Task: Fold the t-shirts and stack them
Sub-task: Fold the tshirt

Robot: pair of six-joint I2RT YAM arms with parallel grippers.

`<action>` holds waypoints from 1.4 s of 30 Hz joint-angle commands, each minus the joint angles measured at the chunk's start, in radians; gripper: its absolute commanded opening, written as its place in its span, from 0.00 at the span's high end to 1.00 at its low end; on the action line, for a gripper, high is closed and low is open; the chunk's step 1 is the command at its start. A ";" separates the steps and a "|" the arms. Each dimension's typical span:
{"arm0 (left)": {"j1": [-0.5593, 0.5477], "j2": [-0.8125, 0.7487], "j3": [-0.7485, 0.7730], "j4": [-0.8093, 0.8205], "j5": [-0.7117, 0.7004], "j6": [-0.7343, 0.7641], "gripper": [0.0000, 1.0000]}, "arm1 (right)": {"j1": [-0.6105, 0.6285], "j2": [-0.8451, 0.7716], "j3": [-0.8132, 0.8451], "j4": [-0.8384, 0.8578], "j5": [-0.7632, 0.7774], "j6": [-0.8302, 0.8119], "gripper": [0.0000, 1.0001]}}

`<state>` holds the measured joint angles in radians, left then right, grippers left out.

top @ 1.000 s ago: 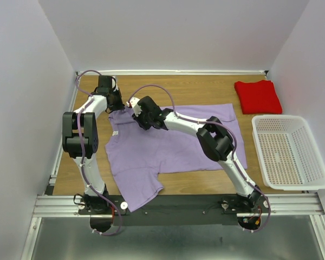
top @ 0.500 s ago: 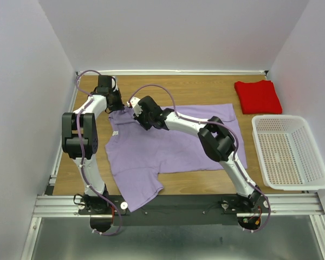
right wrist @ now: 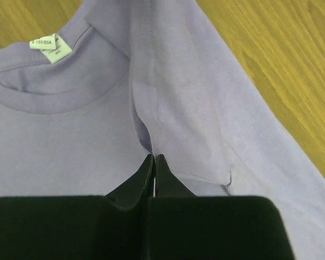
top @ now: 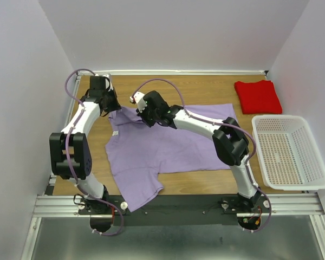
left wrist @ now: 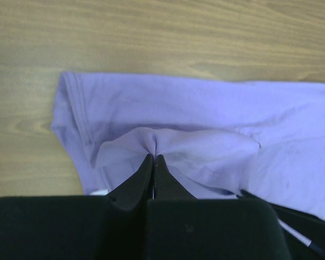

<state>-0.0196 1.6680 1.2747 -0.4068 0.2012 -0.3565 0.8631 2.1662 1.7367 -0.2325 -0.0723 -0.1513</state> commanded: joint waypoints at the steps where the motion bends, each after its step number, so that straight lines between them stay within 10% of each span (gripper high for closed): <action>1: 0.004 -0.098 -0.087 -0.043 0.035 -0.016 1.00 | 0.007 -0.052 -0.064 -0.033 -0.052 -0.011 0.95; 42: -0.034 -0.363 -0.566 -0.010 0.095 -0.087 1.00 | 0.007 -0.158 -0.319 -0.053 -0.063 -0.039 0.90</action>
<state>-0.0467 1.3396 0.7303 -0.4282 0.2787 -0.4305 0.8631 2.0197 1.4364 -0.2714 -0.1280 -0.1844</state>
